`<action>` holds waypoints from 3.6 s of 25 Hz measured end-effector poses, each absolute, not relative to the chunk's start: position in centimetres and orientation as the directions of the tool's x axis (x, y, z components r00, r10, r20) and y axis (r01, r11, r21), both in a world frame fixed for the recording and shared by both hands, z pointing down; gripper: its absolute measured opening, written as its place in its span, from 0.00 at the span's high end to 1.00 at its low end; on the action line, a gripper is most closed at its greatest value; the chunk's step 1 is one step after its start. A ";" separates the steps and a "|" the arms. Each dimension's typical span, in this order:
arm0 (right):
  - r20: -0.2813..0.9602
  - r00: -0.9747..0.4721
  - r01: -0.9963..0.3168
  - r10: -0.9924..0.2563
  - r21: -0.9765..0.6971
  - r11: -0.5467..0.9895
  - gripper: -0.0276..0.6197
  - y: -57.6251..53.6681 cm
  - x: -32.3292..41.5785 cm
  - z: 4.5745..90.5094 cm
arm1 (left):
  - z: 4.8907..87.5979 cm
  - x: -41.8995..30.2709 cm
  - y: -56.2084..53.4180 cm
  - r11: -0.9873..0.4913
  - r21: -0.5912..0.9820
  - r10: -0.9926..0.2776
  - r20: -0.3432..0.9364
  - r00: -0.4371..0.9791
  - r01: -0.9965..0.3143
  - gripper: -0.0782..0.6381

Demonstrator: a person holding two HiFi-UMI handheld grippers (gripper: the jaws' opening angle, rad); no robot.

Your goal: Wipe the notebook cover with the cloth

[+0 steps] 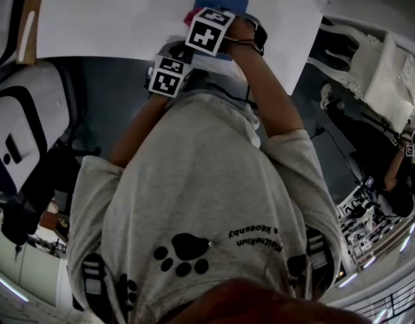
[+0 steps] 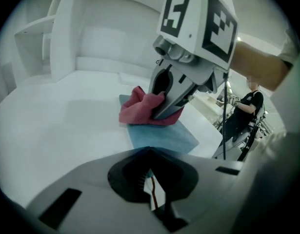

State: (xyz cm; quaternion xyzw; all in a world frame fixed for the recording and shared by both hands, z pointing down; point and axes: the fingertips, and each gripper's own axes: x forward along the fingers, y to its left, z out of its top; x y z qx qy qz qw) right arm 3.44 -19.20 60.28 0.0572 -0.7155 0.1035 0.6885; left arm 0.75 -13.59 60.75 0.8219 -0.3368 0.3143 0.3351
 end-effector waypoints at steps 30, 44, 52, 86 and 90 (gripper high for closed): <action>0.994 -0.107 -0.422 -0.038 -0.010 0.907 0.84 -17.3 10.0 57.0 | 60.8 0.4 -12.8 -0.568 0.337 -0.320 0.750 0.578 -0.751 0.88; 0.992 -0.120 -0.246 0.042 -0.071 0.967 0.84 -15.2 1.5 60.1 | 60.8 0.3 -12.5 -0.566 0.344 -0.316 0.749 0.582 -0.749 0.88; 0.996 -0.083 -0.263 0.046 -0.066 0.962 0.84 -14.6 4.1 60.2 | 60.8 0.0 -12.5 -0.559 0.347 -0.331 0.740 0.586 -0.753 0.88; 0.985 -0.169 -0.268 0.024 -0.069 0.961 0.84 -12.0 2.1 57.6 | 61.3 -0.6 -11.7 -0.537 0.349 -0.340 0.743 0.576 -0.768 0.88; 0.991 -0.121 -0.222 0.058 -0.084 0.971 0.84 -11.5 1.3 59.8 | 61.1 -0.6 -11.6 -0.536 0.359 -0.336 0.739 0.583 -0.764 0.88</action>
